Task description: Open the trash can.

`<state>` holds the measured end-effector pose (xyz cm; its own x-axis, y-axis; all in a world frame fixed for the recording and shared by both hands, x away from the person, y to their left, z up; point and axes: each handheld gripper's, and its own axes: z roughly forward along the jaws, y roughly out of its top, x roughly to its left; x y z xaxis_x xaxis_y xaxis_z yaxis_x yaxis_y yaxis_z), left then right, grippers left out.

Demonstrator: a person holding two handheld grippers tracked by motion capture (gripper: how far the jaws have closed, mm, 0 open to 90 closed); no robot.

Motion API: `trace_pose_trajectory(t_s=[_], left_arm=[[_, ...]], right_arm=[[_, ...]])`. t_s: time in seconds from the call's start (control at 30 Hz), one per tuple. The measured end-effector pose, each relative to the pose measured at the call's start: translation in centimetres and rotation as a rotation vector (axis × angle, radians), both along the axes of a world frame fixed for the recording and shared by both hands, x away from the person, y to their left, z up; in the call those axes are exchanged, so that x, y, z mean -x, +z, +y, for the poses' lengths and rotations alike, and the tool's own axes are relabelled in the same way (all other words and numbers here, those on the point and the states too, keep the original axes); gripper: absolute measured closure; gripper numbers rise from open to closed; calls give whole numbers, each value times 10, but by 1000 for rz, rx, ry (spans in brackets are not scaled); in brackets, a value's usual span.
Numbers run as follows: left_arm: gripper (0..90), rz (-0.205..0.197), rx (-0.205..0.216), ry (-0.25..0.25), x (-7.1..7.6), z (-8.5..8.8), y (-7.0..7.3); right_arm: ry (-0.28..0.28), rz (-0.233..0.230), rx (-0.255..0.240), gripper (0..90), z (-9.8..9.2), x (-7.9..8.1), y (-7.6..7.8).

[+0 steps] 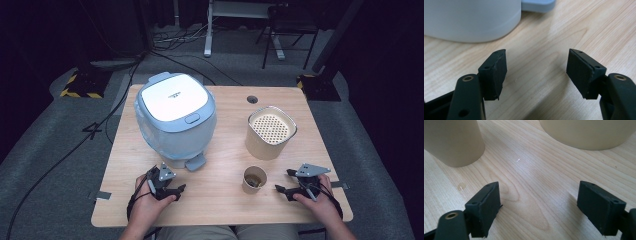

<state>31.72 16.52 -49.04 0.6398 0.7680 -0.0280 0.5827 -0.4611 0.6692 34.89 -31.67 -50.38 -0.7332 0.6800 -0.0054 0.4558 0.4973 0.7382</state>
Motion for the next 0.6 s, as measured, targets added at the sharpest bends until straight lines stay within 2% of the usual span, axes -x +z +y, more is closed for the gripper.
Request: trace_pose_trajectory(t_s=[0.1, 0.27, 0.4, 0.5, 0.6], left_arm=[[352, 9, 19, -16, 1, 1, 4], [367, 22, 53, -72, 9, 7, 14], [385, 1, 88, -82, 11, 13, 31], [414, -23, 98, -116, 16, 17, 45], [454, -51, 131, -141, 20, 20, 57]], right_arm=[[0, 0, 0, 190, 0, 0, 0], [0, 0, 0, 190, 0, 0, 0], [-1, 0, 0, 190, 0, 0, 0], [-1, 0, 0, 191, 0, 0, 0], [-1, 1, -1, 191, 0, 0, 0]])
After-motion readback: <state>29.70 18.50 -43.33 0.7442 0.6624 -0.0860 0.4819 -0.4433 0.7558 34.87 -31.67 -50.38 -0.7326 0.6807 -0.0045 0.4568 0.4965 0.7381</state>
